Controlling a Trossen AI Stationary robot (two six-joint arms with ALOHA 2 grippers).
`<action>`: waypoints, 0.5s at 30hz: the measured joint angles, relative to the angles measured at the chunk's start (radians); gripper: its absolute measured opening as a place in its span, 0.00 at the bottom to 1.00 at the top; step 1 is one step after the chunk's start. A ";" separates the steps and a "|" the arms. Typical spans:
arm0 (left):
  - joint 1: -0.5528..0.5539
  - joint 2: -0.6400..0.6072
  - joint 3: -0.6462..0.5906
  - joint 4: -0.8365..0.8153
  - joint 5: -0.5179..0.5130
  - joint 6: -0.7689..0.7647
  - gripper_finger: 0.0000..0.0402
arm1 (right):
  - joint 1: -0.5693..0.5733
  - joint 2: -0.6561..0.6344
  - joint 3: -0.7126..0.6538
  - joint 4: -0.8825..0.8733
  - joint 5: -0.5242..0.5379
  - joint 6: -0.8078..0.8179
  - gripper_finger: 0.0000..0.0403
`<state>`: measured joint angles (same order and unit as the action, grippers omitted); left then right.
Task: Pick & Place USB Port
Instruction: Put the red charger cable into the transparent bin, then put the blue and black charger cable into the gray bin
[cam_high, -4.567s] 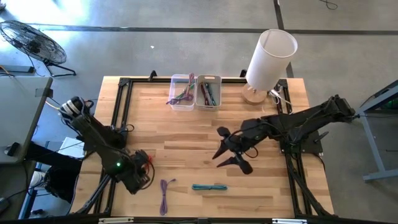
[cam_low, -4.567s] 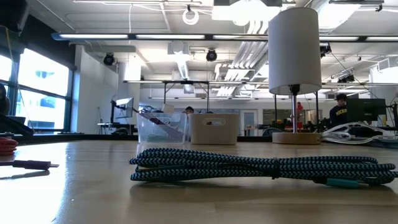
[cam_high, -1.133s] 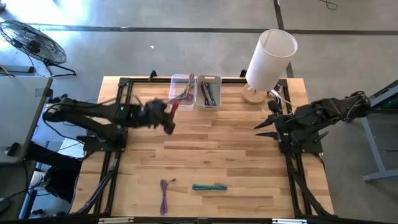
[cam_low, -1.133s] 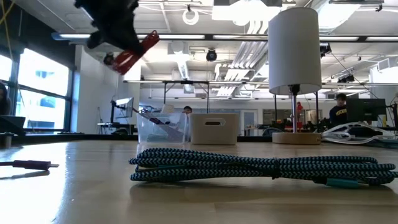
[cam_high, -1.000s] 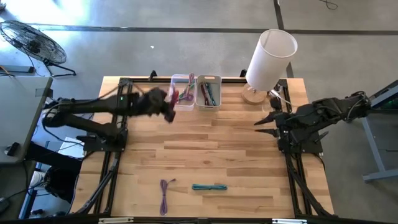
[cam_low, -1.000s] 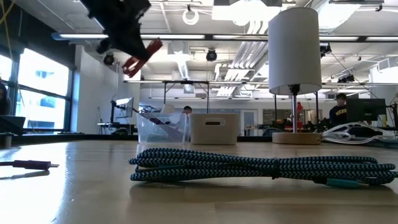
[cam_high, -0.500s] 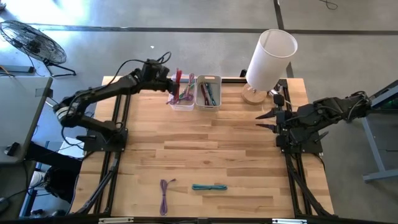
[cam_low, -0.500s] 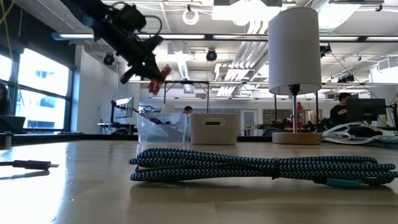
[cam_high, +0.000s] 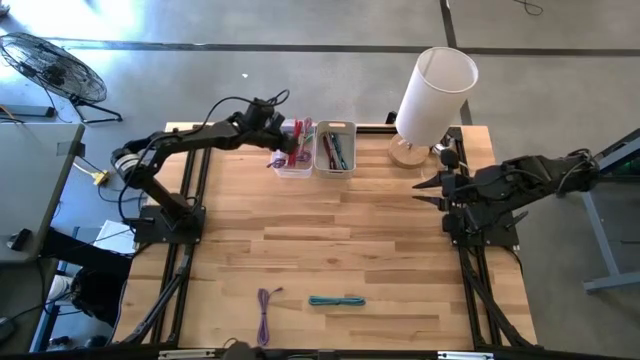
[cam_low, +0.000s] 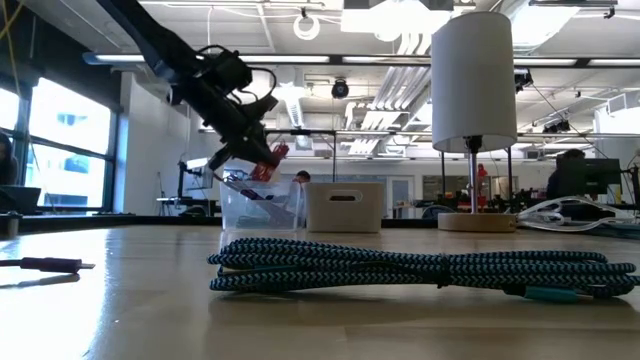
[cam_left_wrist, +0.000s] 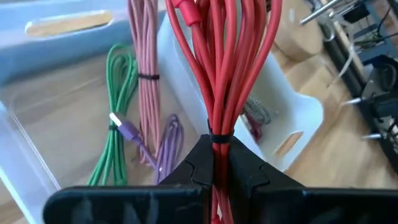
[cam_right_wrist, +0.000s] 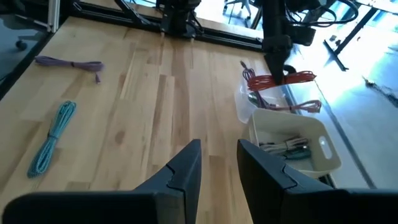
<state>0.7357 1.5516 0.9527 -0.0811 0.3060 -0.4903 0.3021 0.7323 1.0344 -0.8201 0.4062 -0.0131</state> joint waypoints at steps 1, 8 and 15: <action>0.000 0.008 0.000 0.001 -0.001 0.000 0.03 | -0.003 -0.001 0.000 -0.004 -0.004 0.008 0.24; 0.000 0.022 0.000 0.007 -0.001 -0.015 0.13 | -0.022 -0.001 -0.001 -0.012 -0.032 0.013 0.24; -0.001 0.022 0.000 0.006 0.021 -0.015 0.35 | -0.024 -0.001 -0.001 -0.012 -0.044 0.013 0.24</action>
<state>0.7349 1.5738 0.9524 -0.0753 0.3273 -0.5056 0.2779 0.7315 1.0336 -0.8318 0.3625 -0.0002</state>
